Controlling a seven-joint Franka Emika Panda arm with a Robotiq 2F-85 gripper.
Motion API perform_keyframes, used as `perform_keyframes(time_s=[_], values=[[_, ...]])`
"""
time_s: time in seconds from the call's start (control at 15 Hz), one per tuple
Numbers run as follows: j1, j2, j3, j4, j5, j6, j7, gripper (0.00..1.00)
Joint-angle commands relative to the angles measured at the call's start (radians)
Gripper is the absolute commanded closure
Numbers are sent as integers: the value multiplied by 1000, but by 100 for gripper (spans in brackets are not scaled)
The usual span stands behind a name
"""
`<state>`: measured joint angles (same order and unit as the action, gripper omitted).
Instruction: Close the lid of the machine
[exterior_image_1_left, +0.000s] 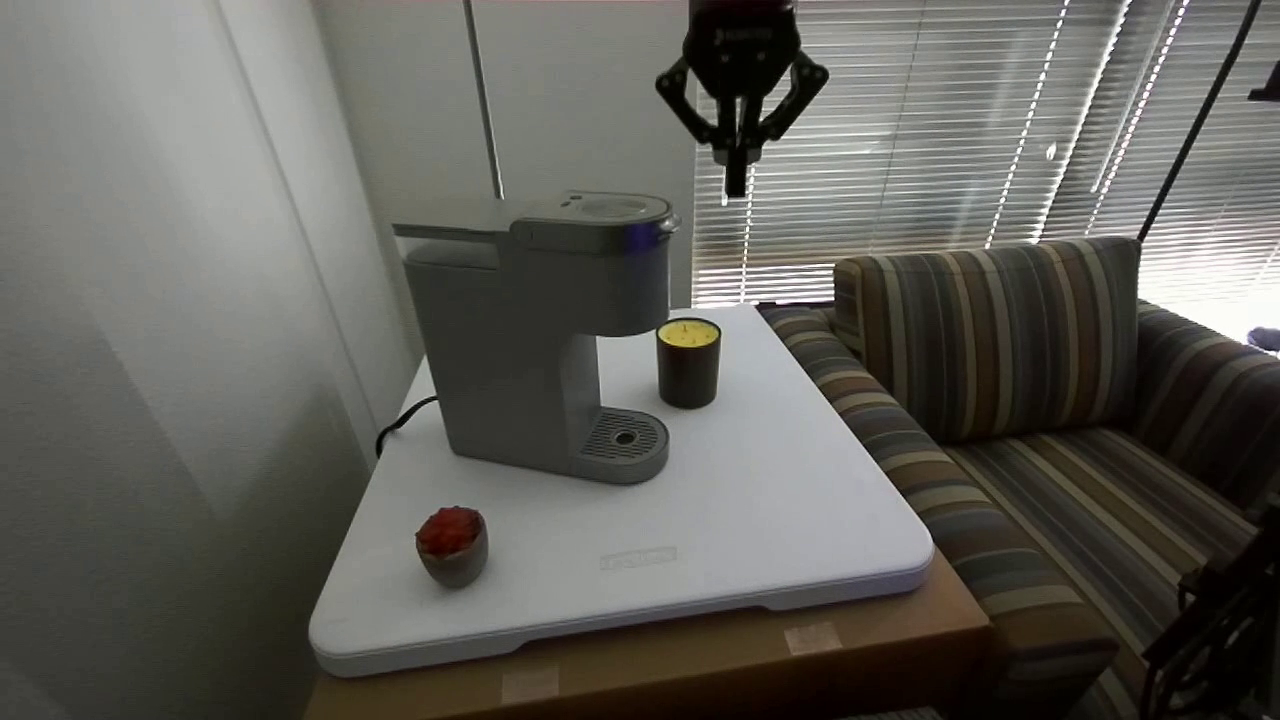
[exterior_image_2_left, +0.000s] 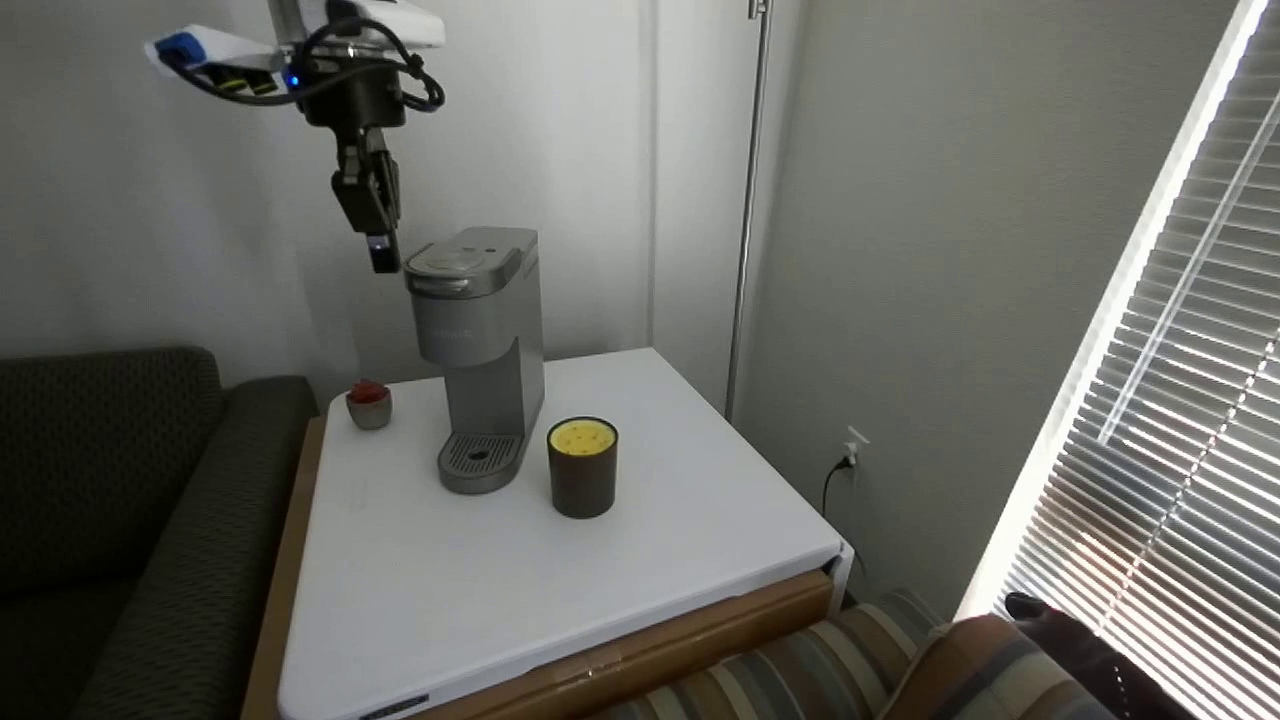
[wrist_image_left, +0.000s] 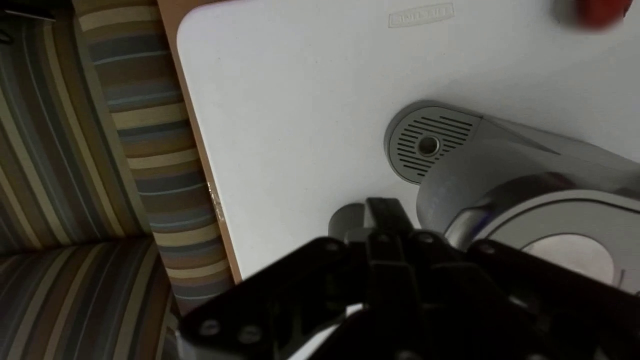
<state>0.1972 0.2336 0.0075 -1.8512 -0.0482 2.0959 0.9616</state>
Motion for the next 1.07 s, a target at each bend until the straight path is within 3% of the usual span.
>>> perform_keyframes(time_s=[0.0, 0.33, 0.47, 1.0], values=[[-27, -61, 15, 2, 4, -70, -62, 100], [-39, -88, 18, 18, 12, -81, -106, 100], [-42, -88, 19, 25, 13, -81, -123, 72], [-42, -90, 19, 47, 17, -81, -148, 17]])
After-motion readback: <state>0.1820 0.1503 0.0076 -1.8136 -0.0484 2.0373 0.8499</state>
